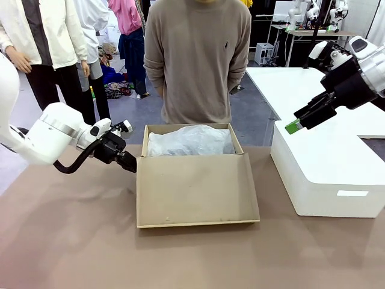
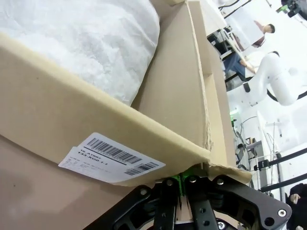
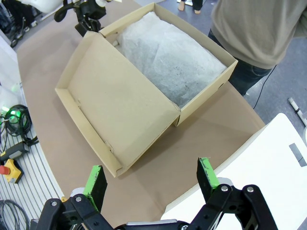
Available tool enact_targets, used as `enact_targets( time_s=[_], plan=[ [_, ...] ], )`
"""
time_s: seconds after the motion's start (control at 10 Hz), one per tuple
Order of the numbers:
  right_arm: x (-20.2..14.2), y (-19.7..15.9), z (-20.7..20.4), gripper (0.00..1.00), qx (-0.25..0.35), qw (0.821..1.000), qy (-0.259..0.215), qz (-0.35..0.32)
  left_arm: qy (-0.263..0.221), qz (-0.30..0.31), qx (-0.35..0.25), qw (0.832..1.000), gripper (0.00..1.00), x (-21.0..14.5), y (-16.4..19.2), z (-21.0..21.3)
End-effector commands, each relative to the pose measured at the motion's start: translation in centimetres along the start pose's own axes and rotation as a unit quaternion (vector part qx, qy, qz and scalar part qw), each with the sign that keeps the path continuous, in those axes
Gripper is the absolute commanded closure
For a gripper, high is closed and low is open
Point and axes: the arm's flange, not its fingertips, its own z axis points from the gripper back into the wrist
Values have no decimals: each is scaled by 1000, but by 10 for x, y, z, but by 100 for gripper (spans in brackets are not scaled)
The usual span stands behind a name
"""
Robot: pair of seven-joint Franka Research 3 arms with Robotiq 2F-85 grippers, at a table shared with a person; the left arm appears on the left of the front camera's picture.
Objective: Pack the shoes into the box.
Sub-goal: Close the Shoes Box.
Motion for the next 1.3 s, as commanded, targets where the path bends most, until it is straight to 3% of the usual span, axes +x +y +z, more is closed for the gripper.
enact_targets(
  time_s=[0.0, 0.9, 1.2],
  plan=[
    [1, -3, -1, 0, 8, 1000, -14, 4, -27, -7, -33, 999, 100, 3, -1, 1],
    [1, -3, -1, 0, 8, 1000, -14, 4, -79, 61, -118, 988, 100, -8, 8, 5],
    [1, -3, -1, 0, 8, 1000, -14, 4, -79, 80, -105, 988, 100, -7, 7, 5]
  ],
)
